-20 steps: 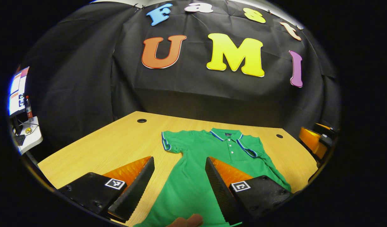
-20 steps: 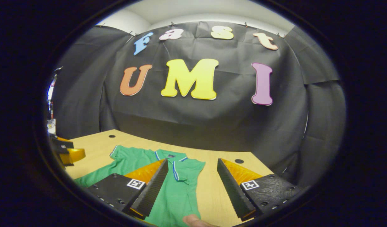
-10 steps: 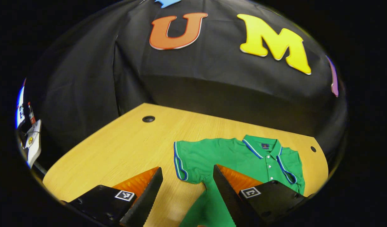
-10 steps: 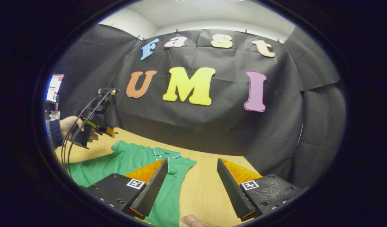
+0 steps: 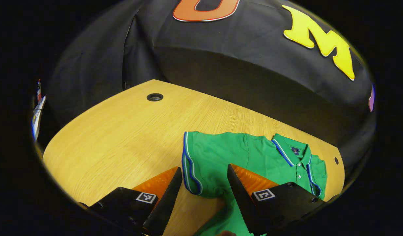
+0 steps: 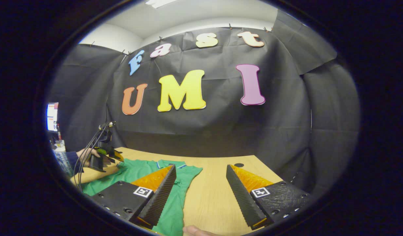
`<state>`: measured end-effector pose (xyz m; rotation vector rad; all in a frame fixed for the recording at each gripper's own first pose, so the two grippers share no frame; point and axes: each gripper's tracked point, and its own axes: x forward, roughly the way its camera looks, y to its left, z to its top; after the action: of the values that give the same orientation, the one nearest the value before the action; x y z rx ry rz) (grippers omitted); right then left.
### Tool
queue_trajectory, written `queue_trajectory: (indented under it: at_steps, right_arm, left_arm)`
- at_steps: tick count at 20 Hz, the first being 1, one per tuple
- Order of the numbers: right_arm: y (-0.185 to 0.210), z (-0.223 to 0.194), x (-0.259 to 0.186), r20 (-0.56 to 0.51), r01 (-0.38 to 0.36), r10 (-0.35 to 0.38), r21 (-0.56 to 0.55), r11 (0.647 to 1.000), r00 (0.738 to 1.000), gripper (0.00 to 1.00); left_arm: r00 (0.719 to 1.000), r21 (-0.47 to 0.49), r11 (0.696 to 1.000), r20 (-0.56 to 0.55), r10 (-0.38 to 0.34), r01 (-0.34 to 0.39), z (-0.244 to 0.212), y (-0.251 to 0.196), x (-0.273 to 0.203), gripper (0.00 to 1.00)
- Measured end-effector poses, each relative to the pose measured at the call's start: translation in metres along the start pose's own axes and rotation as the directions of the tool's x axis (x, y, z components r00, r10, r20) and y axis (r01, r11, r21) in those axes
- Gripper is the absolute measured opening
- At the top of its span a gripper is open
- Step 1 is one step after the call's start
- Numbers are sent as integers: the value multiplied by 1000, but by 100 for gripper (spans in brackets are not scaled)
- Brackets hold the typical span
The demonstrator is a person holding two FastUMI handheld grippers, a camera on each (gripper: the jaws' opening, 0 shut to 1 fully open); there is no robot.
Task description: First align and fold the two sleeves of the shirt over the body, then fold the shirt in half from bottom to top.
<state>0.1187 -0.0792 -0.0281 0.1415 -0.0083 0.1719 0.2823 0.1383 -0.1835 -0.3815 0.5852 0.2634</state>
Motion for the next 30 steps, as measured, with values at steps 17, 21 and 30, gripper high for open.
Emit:
queue_trajectory:
  at_steps: [17,21,30]
  right_arm:
    - [29,-24,7,-30,-53,50,-88,995,998,93]
    - [14,-29,14,-44,-22,20,-58,998,999,95]
    - [-3,-41,21,-76,26,-31,-57,998,997,95]
  left_arm:
    - [996,142,986,20,85,-87,-4,-13,11,7]
    - [995,229,969,72,73,-88,5,-43,6,7]
    - [992,494,869,109,-67,4,-6,-145,-11,26]
